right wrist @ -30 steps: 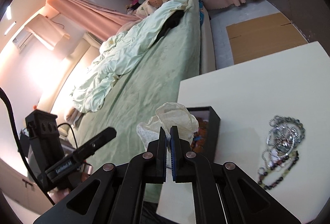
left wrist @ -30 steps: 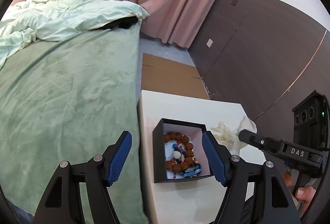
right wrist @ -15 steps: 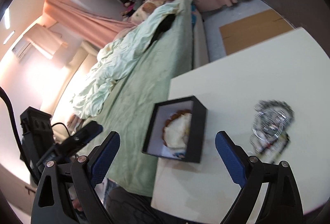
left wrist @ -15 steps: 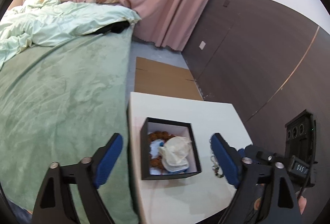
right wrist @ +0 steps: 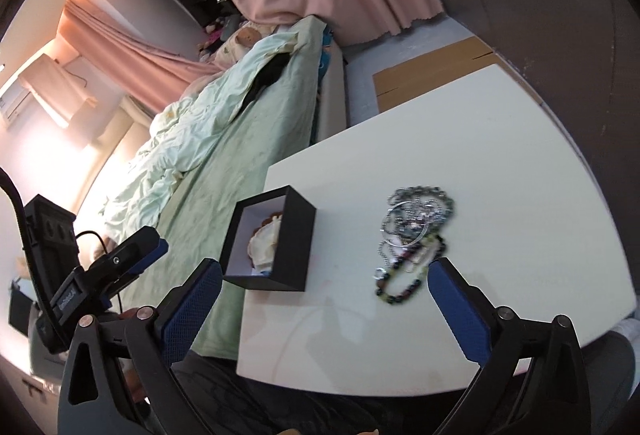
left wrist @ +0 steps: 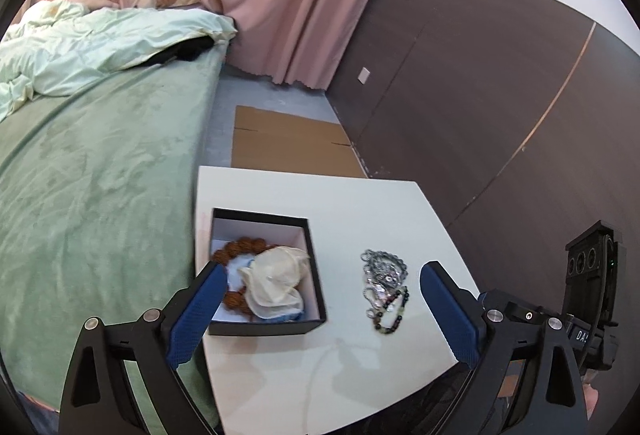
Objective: Organize jewelry
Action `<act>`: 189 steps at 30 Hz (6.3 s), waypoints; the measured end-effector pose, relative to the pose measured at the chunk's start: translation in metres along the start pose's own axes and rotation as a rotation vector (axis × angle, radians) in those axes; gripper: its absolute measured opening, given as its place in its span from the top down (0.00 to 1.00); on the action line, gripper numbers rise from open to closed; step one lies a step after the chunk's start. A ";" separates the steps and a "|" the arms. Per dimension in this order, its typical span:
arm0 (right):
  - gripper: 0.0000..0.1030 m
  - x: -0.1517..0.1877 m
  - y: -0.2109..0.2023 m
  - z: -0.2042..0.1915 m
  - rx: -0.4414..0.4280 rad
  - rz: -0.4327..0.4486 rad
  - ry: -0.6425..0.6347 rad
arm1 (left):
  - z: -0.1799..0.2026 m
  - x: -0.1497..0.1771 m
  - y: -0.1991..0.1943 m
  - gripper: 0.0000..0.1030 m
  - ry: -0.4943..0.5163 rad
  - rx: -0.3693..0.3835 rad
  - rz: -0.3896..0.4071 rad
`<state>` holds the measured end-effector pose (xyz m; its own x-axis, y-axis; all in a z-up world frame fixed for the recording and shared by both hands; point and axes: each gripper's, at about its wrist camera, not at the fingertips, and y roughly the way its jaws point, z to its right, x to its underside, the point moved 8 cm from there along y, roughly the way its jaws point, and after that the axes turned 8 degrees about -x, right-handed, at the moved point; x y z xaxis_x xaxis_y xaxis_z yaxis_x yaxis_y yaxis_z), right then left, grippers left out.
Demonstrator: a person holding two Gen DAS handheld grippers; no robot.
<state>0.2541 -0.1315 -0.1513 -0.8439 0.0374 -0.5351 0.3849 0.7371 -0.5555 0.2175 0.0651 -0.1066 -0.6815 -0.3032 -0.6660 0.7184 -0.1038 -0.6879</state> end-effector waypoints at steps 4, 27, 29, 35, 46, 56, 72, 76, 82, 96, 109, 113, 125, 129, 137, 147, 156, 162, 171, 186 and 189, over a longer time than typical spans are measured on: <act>0.00 0.001 -0.017 0.011 0.027 0.032 0.010 | 0.015 0.003 -0.001 0.05 0.022 0.008 -0.002; 0.00 0.005 -0.098 0.103 0.131 0.164 0.162 | 0.105 0.029 0.025 0.24 0.219 0.068 -0.077; 0.00 0.006 -0.099 0.106 0.111 0.164 0.166 | 0.110 0.033 0.033 0.32 0.230 0.068 -0.100; 0.02 0.007 -0.096 0.112 0.095 0.159 0.168 | 0.118 0.040 0.059 0.38 0.225 0.075 -0.164; 0.02 0.005 -0.083 0.135 0.077 0.129 0.228 | 0.121 0.051 0.126 0.37 0.191 -0.043 -0.350; 0.02 0.003 -0.085 0.156 0.147 0.100 0.230 | 0.129 0.050 0.164 0.37 0.180 -0.098 -0.387; 0.03 0.006 -0.073 0.170 0.165 0.056 0.255 | 0.118 0.061 0.197 0.37 0.198 -0.212 -0.418; 0.03 0.007 -0.071 0.168 0.162 0.052 0.249 | 0.115 0.063 0.200 0.46 0.194 -0.222 -0.417; 0.12 0.008 -0.065 0.168 0.164 0.033 0.262 | 0.111 0.057 0.190 0.74 0.182 -0.195 -0.415; 0.12 0.009 -0.061 0.150 0.178 0.025 0.225 | 0.114 0.035 0.163 0.99 0.154 -0.101 -0.345; 0.12 0.004 -0.062 0.141 0.179 0.025 0.206 | 0.117 0.015 0.139 1.00 0.158 -0.054 -0.275; 0.12 0.001 -0.056 0.131 0.156 0.017 0.187 | 0.113 0.004 0.126 1.00 0.142 -0.048 -0.244; 0.12 0.007 -0.052 0.137 0.150 0.007 0.215 | 0.120 0.031 0.148 0.20 0.141 0.009 -0.384; 0.12 0.008 -0.056 0.141 0.156 0.010 0.223 | 0.122 0.036 0.155 0.17 0.132 -0.007 -0.381; 0.12 0.011 -0.059 0.150 0.161 0.015 0.238 | 0.105 0.055 0.180 0.43 0.129 -0.112 -0.446; 0.12 0.012 -0.051 0.157 0.158 -0.002 0.248 | 0.103 0.060 0.192 0.43 0.100 -0.132 -0.461; 0.12 0.013 -0.050 0.160 0.164 -0.003 0.257 | 0.102 0.062 0.193 0.49 0.123 -0.168 -0.461; 0.12 0.010 -0.042 0.145 0.148 -0.016 0.221 | 0.097 0.053 0.184 0.49 0.098 -0.146 -0.434; 0.34 0.003 -0.010 0.125 0.110 -0.064 0.195 | 0.085 0.029 0.148 0.49 0.088 -0.112 -0.367; 0.70 -0.031 0.059 0.105 0.154 -0.175 0.110 | 0.041 0.003 0.115 0.49 0.026 -0.113 -0.301; 0.71 -0.035 0.073 0.104 0.174 -0.200 0.088 | 0.029 -0.002 0.109 0.49 0.009 -0.120 -0.291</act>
<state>0.3501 -0.1491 -0.2394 -0.9360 -0.0329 -0.3505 0.2593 0.6090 -0.7496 0.3012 0.0269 -0.1716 -0.8579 -0.2683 -0.4383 0.4717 -0.0727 -0.8788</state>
